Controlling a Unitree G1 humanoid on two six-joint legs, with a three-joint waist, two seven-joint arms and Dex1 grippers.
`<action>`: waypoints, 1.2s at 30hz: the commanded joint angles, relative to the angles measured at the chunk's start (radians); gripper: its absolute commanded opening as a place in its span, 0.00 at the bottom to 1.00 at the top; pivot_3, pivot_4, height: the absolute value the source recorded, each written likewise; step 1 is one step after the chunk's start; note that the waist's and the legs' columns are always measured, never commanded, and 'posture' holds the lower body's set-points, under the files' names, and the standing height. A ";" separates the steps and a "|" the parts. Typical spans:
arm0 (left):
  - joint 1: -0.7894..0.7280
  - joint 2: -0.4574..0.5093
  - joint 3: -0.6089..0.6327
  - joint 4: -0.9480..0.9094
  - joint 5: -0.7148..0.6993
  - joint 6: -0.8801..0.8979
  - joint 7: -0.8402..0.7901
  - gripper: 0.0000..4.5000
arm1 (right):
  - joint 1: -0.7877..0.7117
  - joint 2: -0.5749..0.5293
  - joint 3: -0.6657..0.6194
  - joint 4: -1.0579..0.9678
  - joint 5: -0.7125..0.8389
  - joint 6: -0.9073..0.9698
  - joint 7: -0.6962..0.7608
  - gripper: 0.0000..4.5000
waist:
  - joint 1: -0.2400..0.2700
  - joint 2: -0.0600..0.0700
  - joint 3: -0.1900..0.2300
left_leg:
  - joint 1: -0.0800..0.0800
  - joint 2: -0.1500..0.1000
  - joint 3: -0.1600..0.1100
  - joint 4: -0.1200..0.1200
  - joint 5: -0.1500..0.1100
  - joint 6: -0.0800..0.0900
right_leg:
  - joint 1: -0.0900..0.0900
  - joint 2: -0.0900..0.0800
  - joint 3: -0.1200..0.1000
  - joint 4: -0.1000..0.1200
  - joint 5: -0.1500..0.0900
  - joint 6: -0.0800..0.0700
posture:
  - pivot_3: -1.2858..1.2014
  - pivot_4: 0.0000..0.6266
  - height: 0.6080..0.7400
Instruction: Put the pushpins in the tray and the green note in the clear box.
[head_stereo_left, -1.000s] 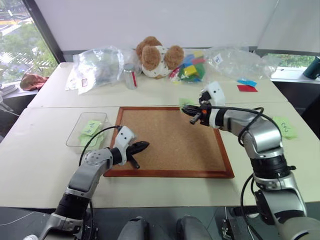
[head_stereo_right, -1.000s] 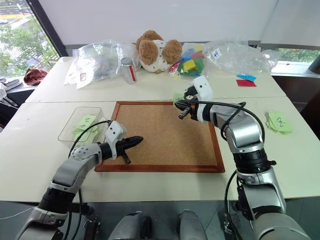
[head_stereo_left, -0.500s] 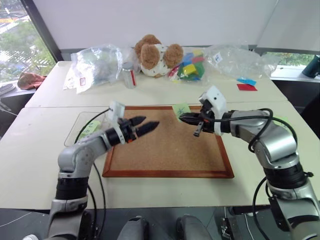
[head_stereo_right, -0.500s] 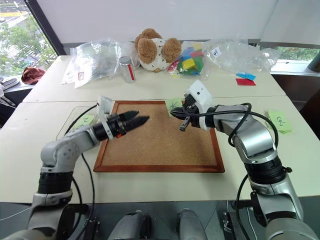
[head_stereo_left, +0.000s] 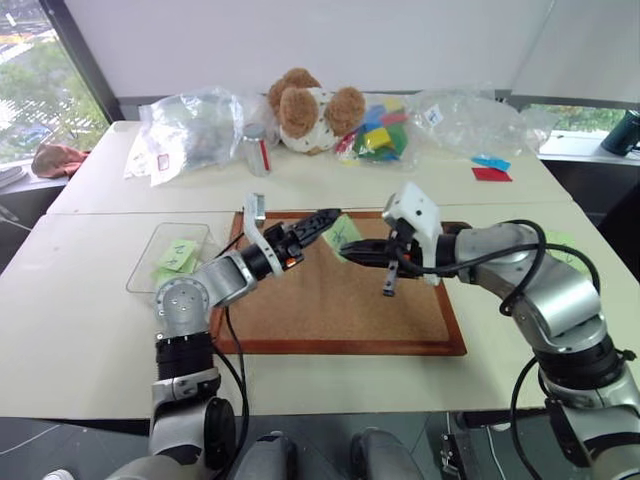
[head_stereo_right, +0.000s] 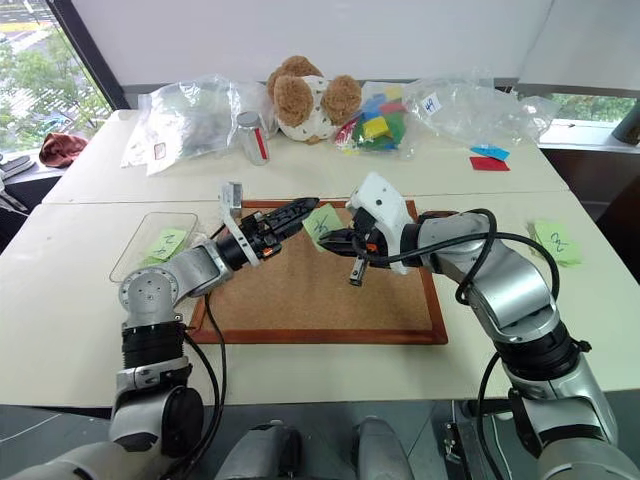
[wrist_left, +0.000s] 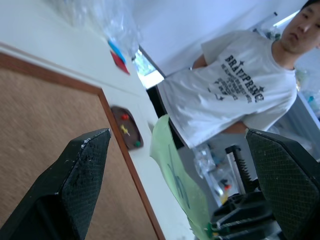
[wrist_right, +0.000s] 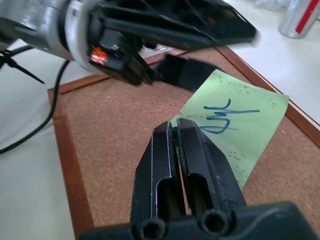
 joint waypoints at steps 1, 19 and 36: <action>-0.016 -0.018 -0.013 -0.017 -0.056 0.027 0.039 0.99 | -0.035 0.010 0.004 -0.034 0.011 -0.016 -0.003 0.00 | 0.000 0.000 0.000 | 0.000 0.000 0.000 0.000 0.000 0.000 | 0.000 0.000 0.000 0.000 0.000 0.000 | 0.52 0.24 1.00; 0.039 -0.094 0.003 -0.018 -0.274 0.039 0.280 0.00 | -0.055 0.015 0.018 -0.014 -0.001 -0.019 -0.025 0.00 | 0.001 0.000 0.000 | 0.000 0.000 0.000 0.000 0.000 0.000 | 0.000 0.000 0.000 0.000 0.000 0.000 | 0.52 0.24 1.00; 0.061 0.001 -0.035 0.050 -0.217 -0.069 0.229 0.00 | -0.090 -0.006 -0.062 -0.029 0.031 0.068 -0.079 0.00 | 0.002 0.000 0.000 | 0.000 0.000 0.000 0.000 0.000 -0.001 | 0.000 0.000 0.000 0.000 0.000 0.000 | 0.52 0.24 1.00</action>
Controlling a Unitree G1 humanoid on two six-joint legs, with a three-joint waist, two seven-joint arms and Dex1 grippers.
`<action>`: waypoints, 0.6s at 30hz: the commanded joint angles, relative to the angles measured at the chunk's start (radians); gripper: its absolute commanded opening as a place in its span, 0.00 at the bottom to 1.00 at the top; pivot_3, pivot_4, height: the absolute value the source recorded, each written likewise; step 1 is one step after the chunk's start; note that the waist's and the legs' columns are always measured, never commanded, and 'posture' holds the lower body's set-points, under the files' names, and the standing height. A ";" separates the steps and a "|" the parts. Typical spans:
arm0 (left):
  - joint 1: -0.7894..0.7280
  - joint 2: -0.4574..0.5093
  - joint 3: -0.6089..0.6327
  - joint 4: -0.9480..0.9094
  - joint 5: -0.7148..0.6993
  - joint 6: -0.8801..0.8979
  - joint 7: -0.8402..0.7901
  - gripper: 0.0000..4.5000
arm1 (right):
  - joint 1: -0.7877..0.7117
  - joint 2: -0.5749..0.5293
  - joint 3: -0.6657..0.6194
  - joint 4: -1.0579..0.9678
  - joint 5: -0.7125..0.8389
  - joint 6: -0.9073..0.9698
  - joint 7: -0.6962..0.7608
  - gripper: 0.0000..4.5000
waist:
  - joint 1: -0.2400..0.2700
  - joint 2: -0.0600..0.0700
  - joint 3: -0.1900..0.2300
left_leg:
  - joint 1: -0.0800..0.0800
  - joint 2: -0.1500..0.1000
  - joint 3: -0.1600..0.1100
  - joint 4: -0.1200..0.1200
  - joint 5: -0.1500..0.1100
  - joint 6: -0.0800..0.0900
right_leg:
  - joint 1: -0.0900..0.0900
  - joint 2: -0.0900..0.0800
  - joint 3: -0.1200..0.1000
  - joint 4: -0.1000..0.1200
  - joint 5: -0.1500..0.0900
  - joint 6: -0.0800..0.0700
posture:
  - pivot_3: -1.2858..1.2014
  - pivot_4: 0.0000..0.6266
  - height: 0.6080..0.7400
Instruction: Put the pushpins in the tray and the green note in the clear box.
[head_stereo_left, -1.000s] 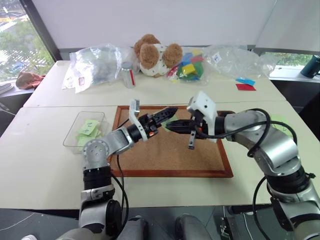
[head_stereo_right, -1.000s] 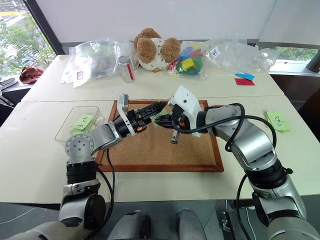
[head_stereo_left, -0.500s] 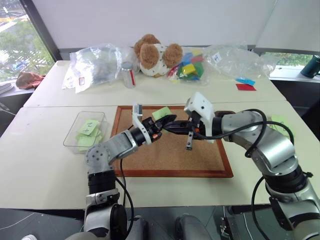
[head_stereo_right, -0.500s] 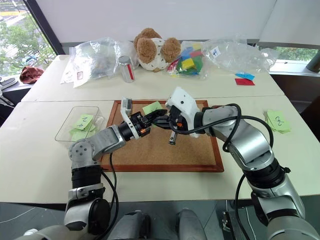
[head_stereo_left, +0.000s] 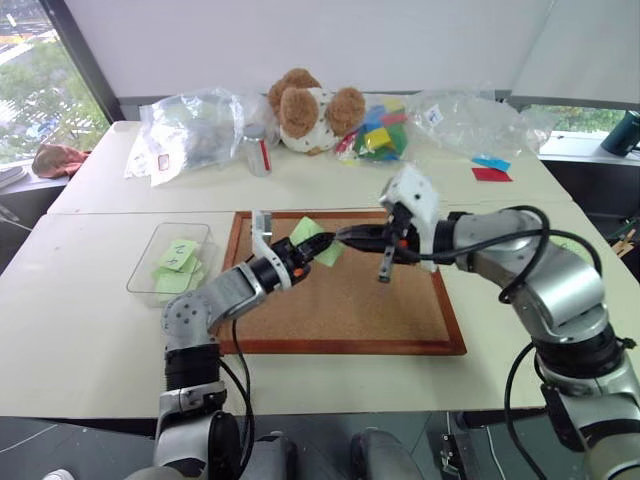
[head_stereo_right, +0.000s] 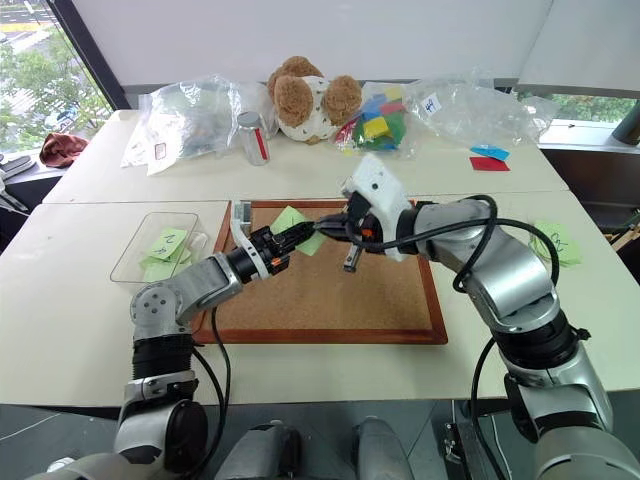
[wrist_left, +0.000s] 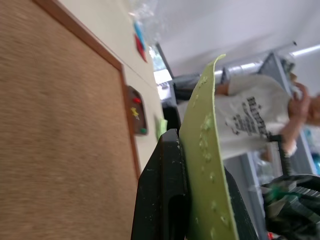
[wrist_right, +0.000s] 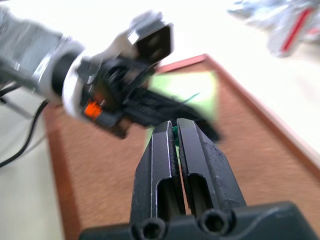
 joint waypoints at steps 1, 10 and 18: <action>-0.004 0.004 -0.018 -0.012 0.010 -0.018 -0.034 0.00 | -0.023 -0.007 -0.040 -0.037 0.020 0.015 -0.018 0.00 | 0.001 0.000 0.000 | 0.000 0.000 0.000 0.000 0.000 0.000 | 0.000 0.000 0.000 0.000 0.000 0.000 | 0.52 0.24 1.00; -0.001 0.000 -0.002 -0.042 -0.011 -0.048 -0.023 0.00 | -0.036 -0.064 -0.151 0.301 -0.096 -0.056 -0.139 0.00 | 0.003 0.000 0.000 | 0.000 0.000 0.000 0.001 0.000 0.000 | 0.001 0.000 0.000 0.000 0.000 0.000 | 0.52 0.24 1.00; 0.014 -0.002 -0.019 -0.082 -0.014 -0.050 -0.023 0.00 | -0.052 -0.069 -0.174 0.736 -0.192 -0.182 -0.199 0.00 | -0.002 0.000 0.000 | 0.000 0.000 0.001 0.000 0.000 0.000 | 0.000 0.000 0.000 0.000 0.000 0.000 | 0.52 0.24 1.00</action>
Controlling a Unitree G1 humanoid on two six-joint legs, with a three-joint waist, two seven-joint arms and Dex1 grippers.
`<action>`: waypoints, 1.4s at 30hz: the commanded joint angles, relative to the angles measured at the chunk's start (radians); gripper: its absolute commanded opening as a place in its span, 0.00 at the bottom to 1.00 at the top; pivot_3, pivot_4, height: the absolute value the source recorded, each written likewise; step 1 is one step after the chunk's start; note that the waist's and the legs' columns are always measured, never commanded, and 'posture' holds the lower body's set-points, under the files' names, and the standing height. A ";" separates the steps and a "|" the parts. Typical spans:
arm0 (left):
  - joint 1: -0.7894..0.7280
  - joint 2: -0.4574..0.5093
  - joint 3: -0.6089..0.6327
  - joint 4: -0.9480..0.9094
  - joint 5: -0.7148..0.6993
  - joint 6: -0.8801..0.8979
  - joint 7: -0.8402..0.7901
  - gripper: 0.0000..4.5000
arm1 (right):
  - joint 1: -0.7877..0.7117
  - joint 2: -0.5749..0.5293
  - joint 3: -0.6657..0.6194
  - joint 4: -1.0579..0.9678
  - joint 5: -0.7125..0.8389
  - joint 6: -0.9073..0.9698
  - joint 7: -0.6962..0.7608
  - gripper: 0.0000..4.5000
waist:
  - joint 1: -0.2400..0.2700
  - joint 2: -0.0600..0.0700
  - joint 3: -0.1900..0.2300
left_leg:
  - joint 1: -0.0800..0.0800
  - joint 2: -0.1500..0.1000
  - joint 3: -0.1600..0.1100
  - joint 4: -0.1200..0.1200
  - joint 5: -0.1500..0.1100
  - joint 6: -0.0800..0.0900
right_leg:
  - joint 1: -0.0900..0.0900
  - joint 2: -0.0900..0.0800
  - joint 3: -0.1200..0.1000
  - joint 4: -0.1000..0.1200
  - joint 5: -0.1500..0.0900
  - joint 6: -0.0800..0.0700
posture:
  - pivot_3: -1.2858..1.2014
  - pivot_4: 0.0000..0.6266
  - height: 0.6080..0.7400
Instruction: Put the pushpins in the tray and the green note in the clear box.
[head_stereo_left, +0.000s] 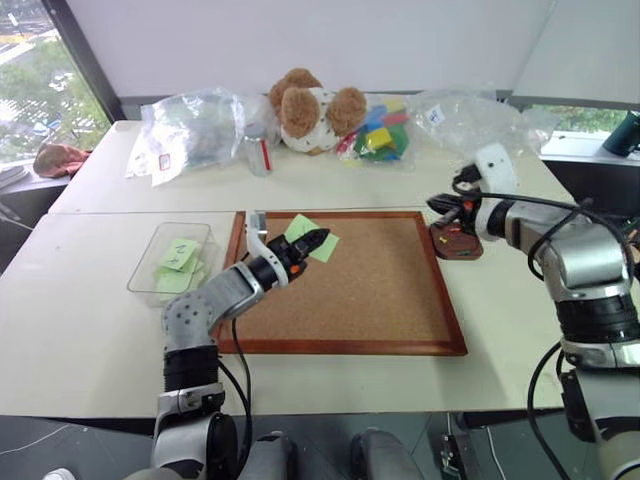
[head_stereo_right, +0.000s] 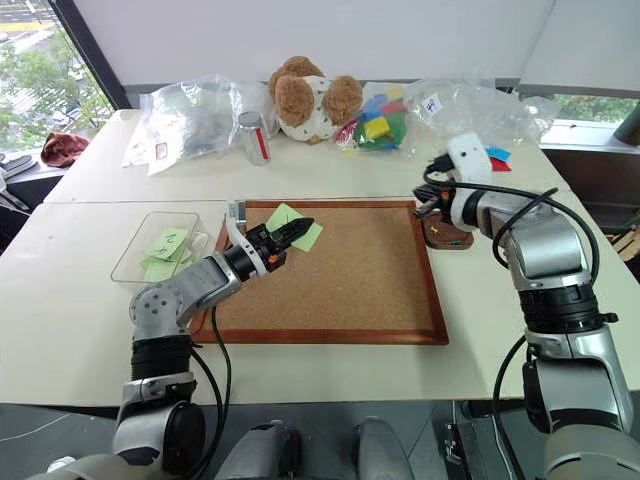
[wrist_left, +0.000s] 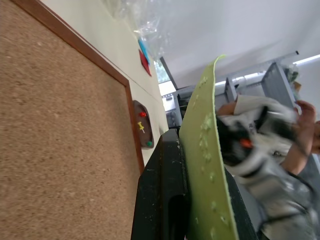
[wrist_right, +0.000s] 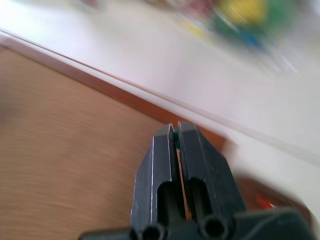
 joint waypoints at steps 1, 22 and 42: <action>0.003 0.004 -0.007 -0.051 -0.027 -0.007 -0.007 0.00 | -0.029 -0.002 -0.033 0.116 -0.021 -0.075 0.006 0.00 | -0.001 0.000 0.000 | 0.000 0.000 0.000 0.000 0.000 0.000 | 0.000 0.000 0.000 0.000 0.000 0.000 | 0.52 0.24 1.00; 0.031 0.023 -0.040 -0.095 -0.014 -0.018 -0.018 0.00 | -0.044 0.003 -0.068 0.286 -0.039 -0.183 0.041 0.93 | 0.001 0.000 0.000 | 0.000 0.000 0.000 0.001 0.000 0.000 | 0.000 0.001 0.000 0.000 0.000 0.000 | 0.52 0.24 1.00; 0.050 0.245 -0.037 -0.512 0.254 -0.177 0.136 0.00 | 0.068 -0.096 -0.009 -0.376 0.212 -0.165 0.520 0.93 | 0.001 0.000 0.000 | 0.000 0.000 -0.001 0.002 0.000 0.000 | 0.002 0.000 0.000 0.000 0.000 0.001 | 0.52 0.24 1.00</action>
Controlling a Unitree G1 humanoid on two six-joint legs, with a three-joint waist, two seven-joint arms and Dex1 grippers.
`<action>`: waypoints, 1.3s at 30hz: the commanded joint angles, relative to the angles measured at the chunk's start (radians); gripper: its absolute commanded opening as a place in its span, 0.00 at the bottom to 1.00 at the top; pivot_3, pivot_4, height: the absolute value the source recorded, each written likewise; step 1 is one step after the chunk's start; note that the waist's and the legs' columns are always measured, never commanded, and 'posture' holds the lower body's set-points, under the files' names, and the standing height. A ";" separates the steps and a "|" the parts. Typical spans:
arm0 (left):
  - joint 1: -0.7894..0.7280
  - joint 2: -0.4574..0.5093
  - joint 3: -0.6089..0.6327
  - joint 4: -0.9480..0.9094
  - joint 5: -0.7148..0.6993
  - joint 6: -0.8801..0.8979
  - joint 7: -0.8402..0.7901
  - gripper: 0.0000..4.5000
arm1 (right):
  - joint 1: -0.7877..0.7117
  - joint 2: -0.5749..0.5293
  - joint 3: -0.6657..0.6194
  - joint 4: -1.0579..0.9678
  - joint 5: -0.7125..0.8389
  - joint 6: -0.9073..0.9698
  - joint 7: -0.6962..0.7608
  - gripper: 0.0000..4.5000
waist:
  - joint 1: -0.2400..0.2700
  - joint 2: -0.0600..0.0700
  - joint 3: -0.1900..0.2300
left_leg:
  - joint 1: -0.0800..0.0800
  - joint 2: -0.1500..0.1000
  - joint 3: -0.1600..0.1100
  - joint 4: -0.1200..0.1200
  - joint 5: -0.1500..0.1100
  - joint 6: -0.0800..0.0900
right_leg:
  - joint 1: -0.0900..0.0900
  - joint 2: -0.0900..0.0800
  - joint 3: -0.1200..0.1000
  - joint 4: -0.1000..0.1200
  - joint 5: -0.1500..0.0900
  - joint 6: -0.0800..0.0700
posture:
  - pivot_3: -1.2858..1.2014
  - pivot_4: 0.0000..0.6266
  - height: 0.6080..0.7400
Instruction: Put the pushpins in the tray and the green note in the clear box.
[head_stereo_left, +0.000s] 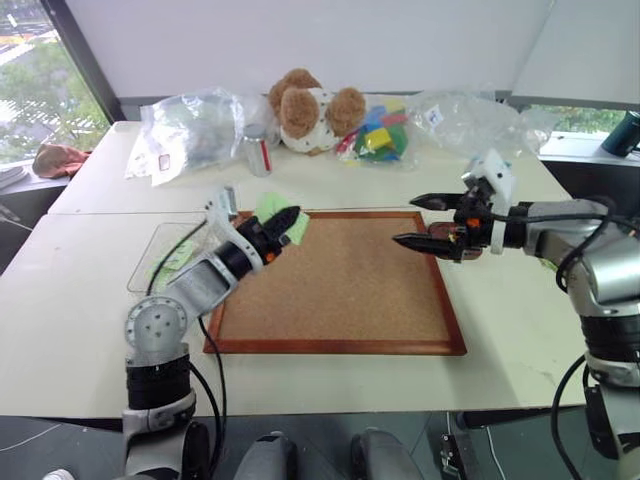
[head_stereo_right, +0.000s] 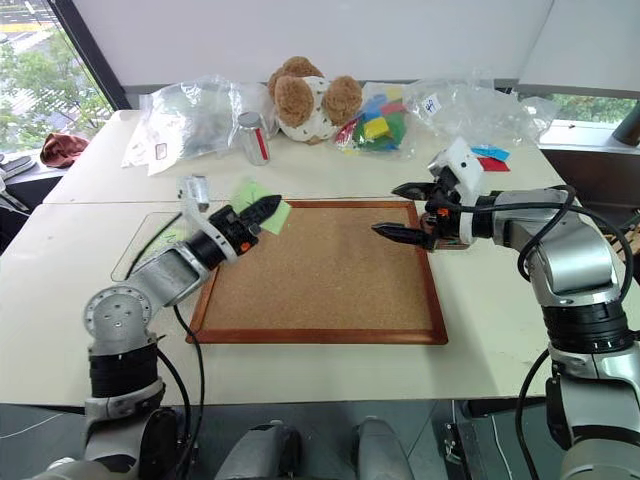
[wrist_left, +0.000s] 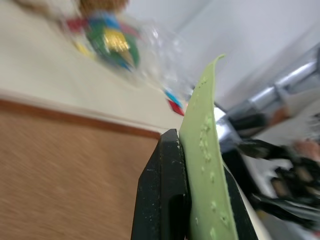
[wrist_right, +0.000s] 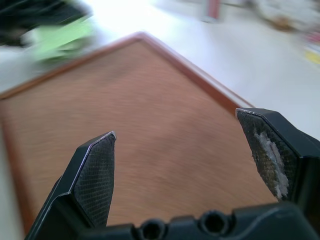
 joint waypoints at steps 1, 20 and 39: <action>-0.006 0.089 0.038 -0.141 0.098 -0.035 0.103 0.00 | -0.023 -0.003 0.020 -0.054 0.022 -0.031 0.043 0.93 | -0.001 0.000 0.000 | 0.000 0.000 0.000 0.000 0.000 0.000 | 0.000 0.000 0.000 0.000 0.000 0.000 | 0.52 0.24 1.00; 0.081 0.507 -0.004 0.220 0.562 -0.106 -0.159 0.30 | 0.010 0.021 0.054 -0.175 0.085 -0.027 0.102 0.94 | 0.022 0.000 0.000 | -0.001 0.000 0.000 -0.003 0.000 0.001 | -0.001 -0.001 0.000 -0.002 0.000 0.000 | 0.52 0.24 1.00; -0.040 0.460 0.083 0.079 0.387 0.099 -0.348 0.98 | 0.063 -0.023 0.045 -0.178 0.065 -0.038 0.060 0.94 | 0.020 -0.001 0.001 | -0.001 0.000 0.000 -0.004 0.000 0.001 | -0.003 -0.002 0.000 -0.003 0.000 0.000 | 0.52 0.24 1.00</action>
